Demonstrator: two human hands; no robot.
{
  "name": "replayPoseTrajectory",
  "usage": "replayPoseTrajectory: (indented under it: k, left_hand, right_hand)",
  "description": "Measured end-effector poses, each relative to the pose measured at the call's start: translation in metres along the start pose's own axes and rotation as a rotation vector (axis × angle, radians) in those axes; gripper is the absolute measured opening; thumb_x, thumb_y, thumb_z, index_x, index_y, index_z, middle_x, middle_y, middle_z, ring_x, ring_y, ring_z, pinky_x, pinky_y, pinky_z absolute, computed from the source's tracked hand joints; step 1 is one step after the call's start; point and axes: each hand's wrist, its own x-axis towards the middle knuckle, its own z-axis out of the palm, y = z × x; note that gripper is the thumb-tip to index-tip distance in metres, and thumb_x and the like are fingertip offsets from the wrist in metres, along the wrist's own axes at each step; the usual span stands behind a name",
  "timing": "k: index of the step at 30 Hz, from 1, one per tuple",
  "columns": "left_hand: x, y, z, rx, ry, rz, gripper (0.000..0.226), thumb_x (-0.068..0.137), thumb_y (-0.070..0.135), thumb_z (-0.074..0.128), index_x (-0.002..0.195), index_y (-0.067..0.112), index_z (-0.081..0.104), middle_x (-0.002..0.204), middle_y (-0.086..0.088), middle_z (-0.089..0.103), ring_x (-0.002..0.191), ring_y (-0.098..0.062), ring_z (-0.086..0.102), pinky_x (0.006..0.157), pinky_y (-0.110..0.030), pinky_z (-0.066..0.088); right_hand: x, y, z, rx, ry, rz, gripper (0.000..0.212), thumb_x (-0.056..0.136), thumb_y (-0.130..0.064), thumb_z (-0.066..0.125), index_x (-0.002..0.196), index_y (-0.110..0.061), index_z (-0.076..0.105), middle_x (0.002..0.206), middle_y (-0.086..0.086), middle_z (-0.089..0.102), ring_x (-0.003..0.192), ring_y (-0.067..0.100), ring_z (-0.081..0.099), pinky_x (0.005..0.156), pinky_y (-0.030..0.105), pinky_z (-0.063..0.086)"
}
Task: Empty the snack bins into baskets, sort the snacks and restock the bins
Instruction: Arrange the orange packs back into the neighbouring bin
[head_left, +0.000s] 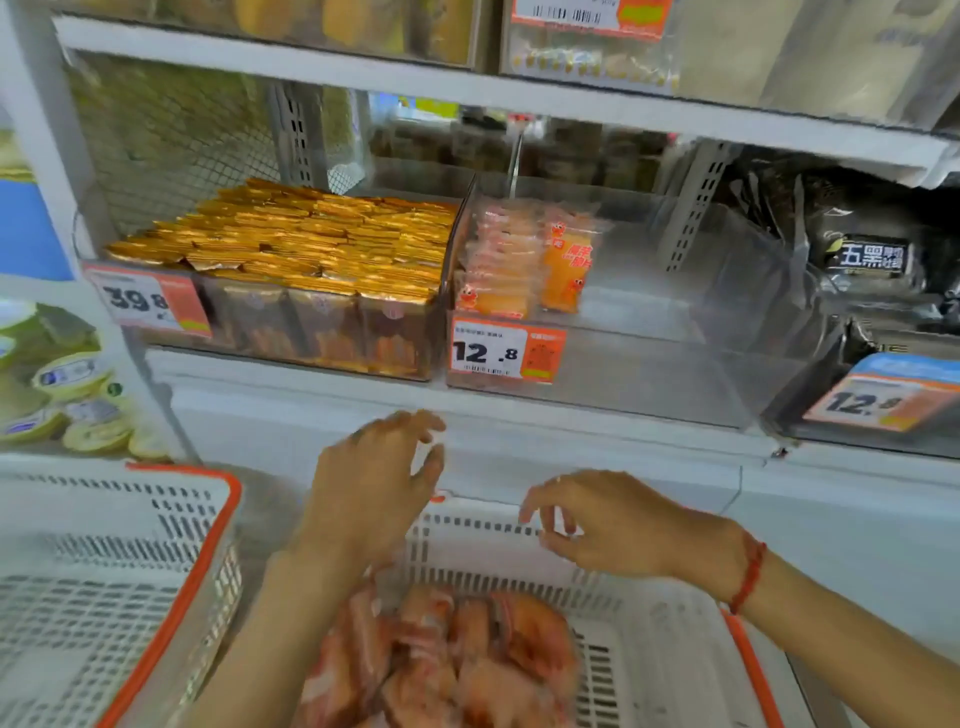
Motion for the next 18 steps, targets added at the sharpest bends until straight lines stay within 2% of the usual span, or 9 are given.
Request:
replayPoseTrajectory:
  k: [2,5,8,9,11,12,14,16,18]
  left_hand:
    - [-0.041,-0.024,0.037,0.033,-0.136,-0.066,0.03,0.091,0.026,0.051,0.118,0.023,0.064,0.116,0.003,0.066,0.109,-0.024,0.062,0.085,-0.038,0.052]
    - [-0.098,-0.059,0.092,0.154,-0.23,-0.122,0.052,0.072,0.028,0.048,0.119,0.012,0.06,0.12,-0.016,0.066,0.108,-0.037,0.064,0.094,-0.046,0.043]
    - [-0.131,-0.083,0.118,0.179,-0.24,-0.27,0.055,0.088,0.033,0.036,0.135,0.009,0.051,0.135,-0.022,0.055,0.123,-0.04,0.055,0.104,-0.047,0.038]
    - [-0.136,-0.088,0.122,0.185,-0.264,-0.293,0.059,0.094,0.036,0.029,0.142,0.006,0.045,0.145,-0.02,0.047,0.132,-0.038,0.046,0.108,-0.049,0.036]
    - [-0.142,-0.097,0.129,0.219,-0.332,-0.284,0.066,0.092,0.032,0.049,0.15,0.008,0.031,0.156,-0.013,0.03,0.144,-0.031,0.03,0.114,-0.051,0.027]
    - [-0.144,-0.098,0.132,0.212,-0.334,-0.281,0.073,0.087,0.026,0.06,0.151,0.01,0.03,0.157,-0.011,0.029,0.145,-0.03,0.028,0.115,-0.051,0.023]
    - [-0.146,-0.094,0.137,0.174,-0.309,-0.325,0.067,0.091,0.023,0.056,0.152,0.014,0.03,0.157,-0.008,0.029,0.146,-0.029,0.024,0.118,-0.048,0.015]
    - [-0.146,-0.091,0.14,0.122,-0.261,-0.354,0.054,0.095,0.025,0.05,0.147,0.019,0.038,0.153,-0.005,0.036,0.143,-0.028,0.029,0.118,-0.047,0.016]
    - [-0.141,-0.087,0.135,0.087,-0.193,-0.372,0.045,0.095,0.025,0.052,0.139,0.025,0.047,0.146,-0.001,0.045,0.136,-0.026,0.037,0.115,-0.045,0.022]
  right_hand:
    - [0.008,-0.007,0.061,0.12,-0.2,0.067,0.029,0.087,-0.034,0.052,0.113,-0.024,0.064,0.107,-0.002,0.065,0.097,0.02,0.06,0.071,0.029,0.042]
    - [0.024,-0.013,0.151,0.208,-0.255,0.139,0.04,0.071,-0.048,0.036,0.093,-0.022,0.058,0.093,0.006,0.065,0.084,0.029,0.062,0.07,0.04,0.053]
    - [0.042,-0.031,0.224,0.326,-0.236,0.247,0.057,0.076,-0.067,0.037,0.111,-0.023,0.05,0.108,0.012,0.058,0.096,0.036,0.06,0.074,0.039,0.05]
    - [0.045,-0.039,0.24,0.351,-0.217,0.315,0.062,0.081,-0.065,0.042,0.126,-0.021,0.044,0.119,0.014,0.055,0.108,0.037,0.056,0.078,0.039,0.047]
    - [0.047,-0.047,0.265,0.285,-0.146,0.467,0.077,0.088,-0.045,0.055,0.149,-0.014,0.019,0.145,0.016,0.04,0.135,0.038,0.035,0.095,0.044,0.043]
    - [0.045,-0.049,0.276,0.238,-0.141,0.514,0.081,0.09,-0.036,0.058,0.152,-0.013,0.012,0.154,0.017,0.027,0.142,0.037,0.025,0.103,0.048,0.039]
    - [0.041,-0.05,0.287,0.168,-0.126,0.541,0.076,0.094,-0.024,0.055,0.153,-0.011,0.009,0.16,0.017,0.01,0.146,0.034,0.018,0.109,0.048,0.035]
    - [0.037,-0.041,0.292,0.193,-0.099,0.515,0.073,0.094,-0.031,0.054,0.152,-0.007,0.016,0.156,0.017,0.025,0.14,0.032,0.029,0.107,0.045,0.037]
    - [0.03,-0.028,0.282,0.38,-0.089,0.483,0.067,0.081,-0.052,0.06,0.134,-0.012,0.051,0.122,0.008,0.062,0.109,0.022,0.059,0.089,0.04,0.052]
